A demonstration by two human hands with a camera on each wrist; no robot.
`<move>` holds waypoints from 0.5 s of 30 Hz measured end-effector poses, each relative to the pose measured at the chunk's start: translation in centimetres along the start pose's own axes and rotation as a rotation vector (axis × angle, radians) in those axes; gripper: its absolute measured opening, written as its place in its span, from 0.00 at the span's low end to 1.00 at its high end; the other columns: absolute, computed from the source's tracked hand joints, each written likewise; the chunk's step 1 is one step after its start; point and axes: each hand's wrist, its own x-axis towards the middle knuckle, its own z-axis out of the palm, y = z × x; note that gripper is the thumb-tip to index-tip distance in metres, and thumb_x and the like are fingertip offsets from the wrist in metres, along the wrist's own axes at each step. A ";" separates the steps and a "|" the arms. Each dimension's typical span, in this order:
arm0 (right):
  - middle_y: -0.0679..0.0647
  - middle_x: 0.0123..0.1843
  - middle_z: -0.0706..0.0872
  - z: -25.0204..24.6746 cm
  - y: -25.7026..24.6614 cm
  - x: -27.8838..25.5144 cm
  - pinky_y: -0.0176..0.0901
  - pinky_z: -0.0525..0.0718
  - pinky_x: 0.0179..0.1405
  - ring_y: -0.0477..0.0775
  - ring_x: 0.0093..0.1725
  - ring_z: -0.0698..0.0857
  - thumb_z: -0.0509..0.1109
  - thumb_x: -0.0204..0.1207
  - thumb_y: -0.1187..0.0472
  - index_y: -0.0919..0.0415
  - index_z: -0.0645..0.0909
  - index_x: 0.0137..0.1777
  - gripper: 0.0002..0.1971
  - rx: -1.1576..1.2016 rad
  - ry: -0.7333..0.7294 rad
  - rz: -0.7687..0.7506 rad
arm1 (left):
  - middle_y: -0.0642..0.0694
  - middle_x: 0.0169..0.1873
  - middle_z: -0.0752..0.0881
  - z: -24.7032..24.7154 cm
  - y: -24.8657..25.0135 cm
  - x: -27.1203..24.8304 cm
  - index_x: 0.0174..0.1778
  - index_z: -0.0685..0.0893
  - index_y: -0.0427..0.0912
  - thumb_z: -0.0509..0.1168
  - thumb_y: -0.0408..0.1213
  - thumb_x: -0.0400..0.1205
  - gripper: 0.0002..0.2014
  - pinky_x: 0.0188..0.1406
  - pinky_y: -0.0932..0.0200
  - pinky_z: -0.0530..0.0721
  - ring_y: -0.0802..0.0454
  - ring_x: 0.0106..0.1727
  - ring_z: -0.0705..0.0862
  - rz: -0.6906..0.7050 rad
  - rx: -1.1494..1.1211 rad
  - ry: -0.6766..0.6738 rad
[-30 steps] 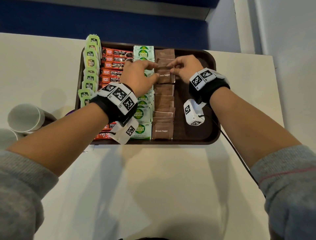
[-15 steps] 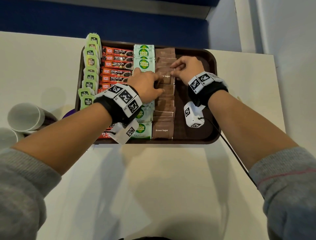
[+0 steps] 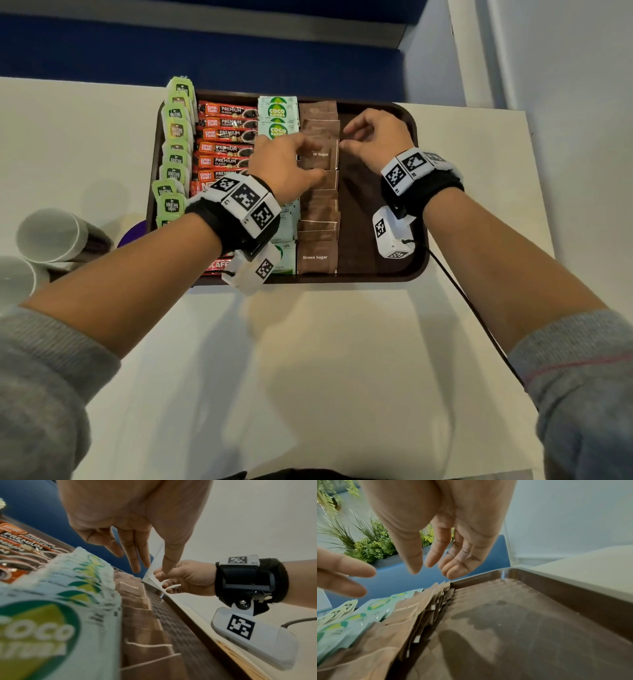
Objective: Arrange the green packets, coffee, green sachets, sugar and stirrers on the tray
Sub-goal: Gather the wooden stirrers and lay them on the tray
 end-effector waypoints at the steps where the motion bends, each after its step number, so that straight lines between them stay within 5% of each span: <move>1: 0.53 0.53 0.85 -0.4 0.1 -0.4 0.32 0.75 0.46 0.44 0.47 0.80 0.76 0.71 0.55 0.53 0.82 0.51 0.10 -0.002 0.002 0.004 | 0.56 0.53 0.83 0.0 0.5 -0.4 0.66 0.80 0.53 0.72 0.47 0.76 0.21 0.63 0.57 0.74 0.50 0.67 0.73 0.009 -0.019 -0.009; 7: 0.52 0.59 0.83 -3.6 2.0 -3.5 0.34 0.74 0.49 0.46 0.53 0.81 0.75 0.72 0.53 0.57 0.81 0.58 0.16 -0.045 0.020 0.090 | 0.53 0.52 0.86 2.0 3.9 -3.2 0.66 0.79 0.49 0.74 0.45 0.75 0.23 0.52 0.63 0.80 0.57 0.51 0.84 0.009 -0.148 -0.122; 15: 0.57 0.70 0.77 -9.7 10.2 -9.8 0.44 0.73 0.63 0.57 0.68 0.77 0.70 0.76 0.50 0.59 0.74 0.71 0.25 -0.141 0.062 0.350 | 0.54 0.52 0.87 7.9 9.7 -7.2 0.67 0.79 0.49 0.70 0.46 0.79 0.20 0.52 0.64 0.76 0.58 0.51 0.82 0.116 -0.034 -0.296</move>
